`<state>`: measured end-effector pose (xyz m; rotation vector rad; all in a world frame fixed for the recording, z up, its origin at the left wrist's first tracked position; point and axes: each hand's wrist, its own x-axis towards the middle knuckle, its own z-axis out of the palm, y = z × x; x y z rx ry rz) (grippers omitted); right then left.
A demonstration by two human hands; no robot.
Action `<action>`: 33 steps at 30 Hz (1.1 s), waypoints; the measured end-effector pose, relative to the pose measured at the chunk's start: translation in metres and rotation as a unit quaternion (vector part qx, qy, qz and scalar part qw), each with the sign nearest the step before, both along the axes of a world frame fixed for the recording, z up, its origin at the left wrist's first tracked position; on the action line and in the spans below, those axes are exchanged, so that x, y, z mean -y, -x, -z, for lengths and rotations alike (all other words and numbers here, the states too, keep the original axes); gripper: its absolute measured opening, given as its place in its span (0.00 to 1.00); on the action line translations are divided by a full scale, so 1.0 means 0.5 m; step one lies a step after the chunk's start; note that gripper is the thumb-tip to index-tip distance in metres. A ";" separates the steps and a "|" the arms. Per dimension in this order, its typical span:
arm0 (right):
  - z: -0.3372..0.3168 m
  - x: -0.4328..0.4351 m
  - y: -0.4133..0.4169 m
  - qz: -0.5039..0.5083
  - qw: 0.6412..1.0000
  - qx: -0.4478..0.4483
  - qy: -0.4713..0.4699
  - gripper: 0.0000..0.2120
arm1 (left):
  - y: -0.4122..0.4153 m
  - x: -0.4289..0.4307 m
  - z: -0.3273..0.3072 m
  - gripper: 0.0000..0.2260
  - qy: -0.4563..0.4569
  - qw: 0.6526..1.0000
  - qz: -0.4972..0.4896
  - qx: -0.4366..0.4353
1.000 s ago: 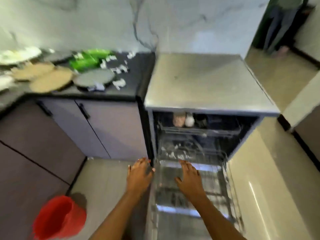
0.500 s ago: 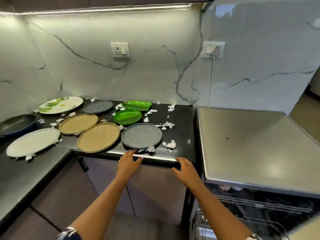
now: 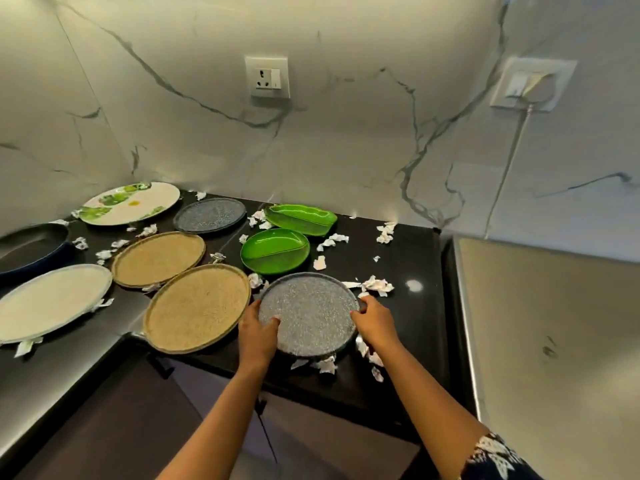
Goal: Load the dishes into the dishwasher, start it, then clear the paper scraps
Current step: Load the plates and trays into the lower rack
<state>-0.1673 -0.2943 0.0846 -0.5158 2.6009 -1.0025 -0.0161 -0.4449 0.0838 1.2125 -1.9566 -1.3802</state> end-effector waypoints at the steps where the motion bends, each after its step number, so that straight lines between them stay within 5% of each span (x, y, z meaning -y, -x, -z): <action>1: 0.005 0.003 0.008 0.019 0.999 0.019 0.021 0.19 | 0.004 -0.001 -0.001 0.26 -0.006 1.000 -0.021 -0.016; 6: 0.012 0.024 0.060 0.099 0.954 0.195 0.205 0.18 | 0.029 0.031 -0.022 0.30 -0.011 0.993 -0.074 -0.088; 10: -0.017 0.048 0.077 0.074 0.919 0.258 0.288 0.14 | 0.041 0.052 -0.075 0.33 -0.135 0.956 -0.155 -0.211; 15: -0.063 0.105 0.084 0.034 0.906 0.255 0.336 0.13 | 0.036 0.099 -0.127 0.09 -0.269 0.912 -0.137 -0.277; 20: -0.083 0.217 0.111 -0.036 0.924 0.244 0.291 0.16 | 0.023 0.219 -0.127 0.07 -0.311 0.882 -0.195 -0.296; 24: -0.067 0.312 0.151 0.000 0.957 0.169 0.236 0.18 | 0.013 0.335 -0.119 0.07 -0.336 0.855 -0.239 -0.315; 28: -0.052 0.386 0.192 0.004 0.996 0.039 0.082 0.19 | 0.004 0.419 -0.109 0.07 -0.324 0.846 -0.280 -0.319; 33: -0.051 0.432 0.212 -0.012 0.997 -0.039 -0.070 0.17 | 0.010 0.484 -0.106 0.10 -0.345 0.829 -0.292 -0.330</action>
